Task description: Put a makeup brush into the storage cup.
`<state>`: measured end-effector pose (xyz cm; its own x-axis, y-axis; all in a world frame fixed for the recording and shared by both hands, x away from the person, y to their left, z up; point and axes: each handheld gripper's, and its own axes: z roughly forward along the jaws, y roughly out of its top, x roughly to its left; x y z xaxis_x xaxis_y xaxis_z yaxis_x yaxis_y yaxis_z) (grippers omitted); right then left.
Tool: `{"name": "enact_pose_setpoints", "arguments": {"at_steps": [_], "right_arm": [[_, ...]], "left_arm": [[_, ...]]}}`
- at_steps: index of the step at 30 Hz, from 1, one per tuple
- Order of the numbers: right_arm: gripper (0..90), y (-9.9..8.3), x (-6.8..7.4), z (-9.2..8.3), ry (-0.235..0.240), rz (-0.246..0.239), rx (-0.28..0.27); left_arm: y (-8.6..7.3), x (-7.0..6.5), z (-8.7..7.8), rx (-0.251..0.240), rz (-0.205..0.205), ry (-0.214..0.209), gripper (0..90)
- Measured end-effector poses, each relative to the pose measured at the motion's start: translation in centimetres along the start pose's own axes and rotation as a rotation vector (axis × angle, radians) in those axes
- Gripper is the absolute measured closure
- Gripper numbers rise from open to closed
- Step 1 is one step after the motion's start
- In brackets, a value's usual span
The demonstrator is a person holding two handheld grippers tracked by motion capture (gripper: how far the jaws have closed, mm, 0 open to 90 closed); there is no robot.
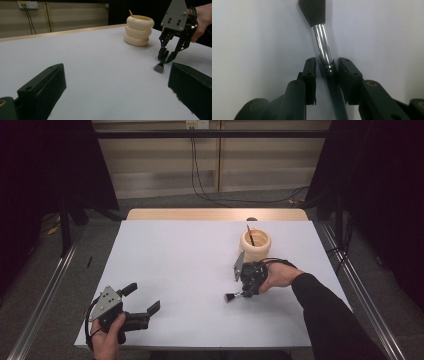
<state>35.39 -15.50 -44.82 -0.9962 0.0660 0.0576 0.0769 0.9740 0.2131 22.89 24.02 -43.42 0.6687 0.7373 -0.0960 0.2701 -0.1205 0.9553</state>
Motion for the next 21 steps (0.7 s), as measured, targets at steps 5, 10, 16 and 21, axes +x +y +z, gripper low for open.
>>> {"name": "enact_pose_setpoints", "arguments": {"at_steps": [5,10,16,21], "right_arm": [[68.5,0.04,0.13,0.02,-0.001,0.003,0.008],[69.8,0.12,0.07,0.09,-0.004,-0.019,0.008],[75.6,0.09,-0.03,0.05,0.001,-0.007,0.015],[78.9,0.11,-0.22,0.08,-0.002,-0.020,0.006]], "left_arm": [[-0.01,-0.01,0.05,-0.002,-0.005,-0.007,1.4],[0.01,-0.04,0.02,-0.002,-0.005,-0.001,1.4],[0.01,-0.01,-0.01,0.000,0.000,-0.001,1.4],[-0.01,-0.04,0.02,-0.003,-0.005,-0.001,1.4]]}}
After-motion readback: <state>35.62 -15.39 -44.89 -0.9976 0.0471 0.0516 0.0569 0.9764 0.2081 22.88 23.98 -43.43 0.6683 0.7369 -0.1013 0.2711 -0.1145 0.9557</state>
